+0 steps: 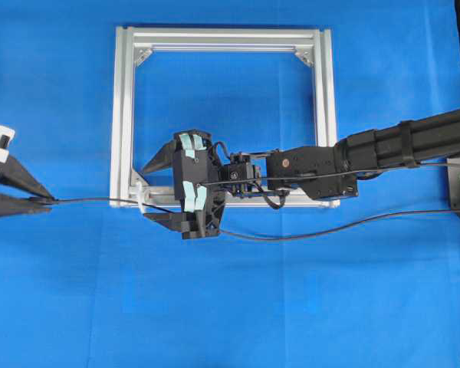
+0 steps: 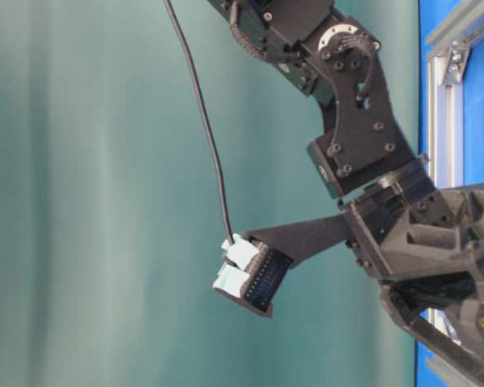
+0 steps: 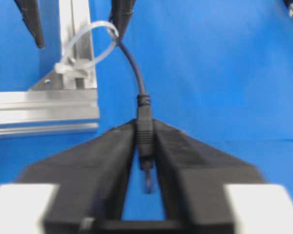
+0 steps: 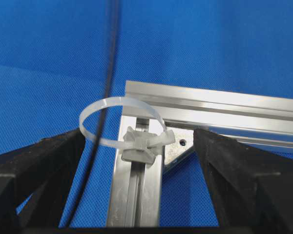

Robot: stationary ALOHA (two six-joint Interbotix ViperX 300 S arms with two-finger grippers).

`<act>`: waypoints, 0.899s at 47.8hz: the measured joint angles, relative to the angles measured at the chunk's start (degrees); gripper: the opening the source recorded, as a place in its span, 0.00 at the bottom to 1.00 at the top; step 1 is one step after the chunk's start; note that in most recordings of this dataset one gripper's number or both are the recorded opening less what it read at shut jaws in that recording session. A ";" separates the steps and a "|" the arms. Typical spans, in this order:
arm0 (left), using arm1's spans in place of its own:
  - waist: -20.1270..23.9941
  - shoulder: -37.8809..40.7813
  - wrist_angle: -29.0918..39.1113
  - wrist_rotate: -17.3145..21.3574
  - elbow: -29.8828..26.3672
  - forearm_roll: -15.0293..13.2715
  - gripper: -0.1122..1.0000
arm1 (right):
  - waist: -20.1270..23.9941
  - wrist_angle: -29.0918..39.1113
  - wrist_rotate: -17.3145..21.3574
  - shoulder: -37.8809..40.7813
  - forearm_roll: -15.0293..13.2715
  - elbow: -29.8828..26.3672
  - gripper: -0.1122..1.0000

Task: Insert the wire through the string loop located on the left side.

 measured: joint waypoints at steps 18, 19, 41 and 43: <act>0.00 -0.18 -0.09 0.00 0.35 0.00 0.89 | 0.00 0.79 0.09 -0.09 0.00 0.00 0.96; 0.00 -0.26 -0.09 0.00 0.44 0.00 0.89 | 0.00 0.97 0.09 -0.26 0.00 0.00 0.96; 1.58 -8.00 0.18 0.70 -0.70 0.18 0.90 | 0.09 5.98 0.09 -8.96 0.09 0.00 0.96; 1.76 -8.70 0.35 0.70 -0.97 0.35 0.90 | 0.00 6.33 0.00 -9.58 0.00 0.00 0.96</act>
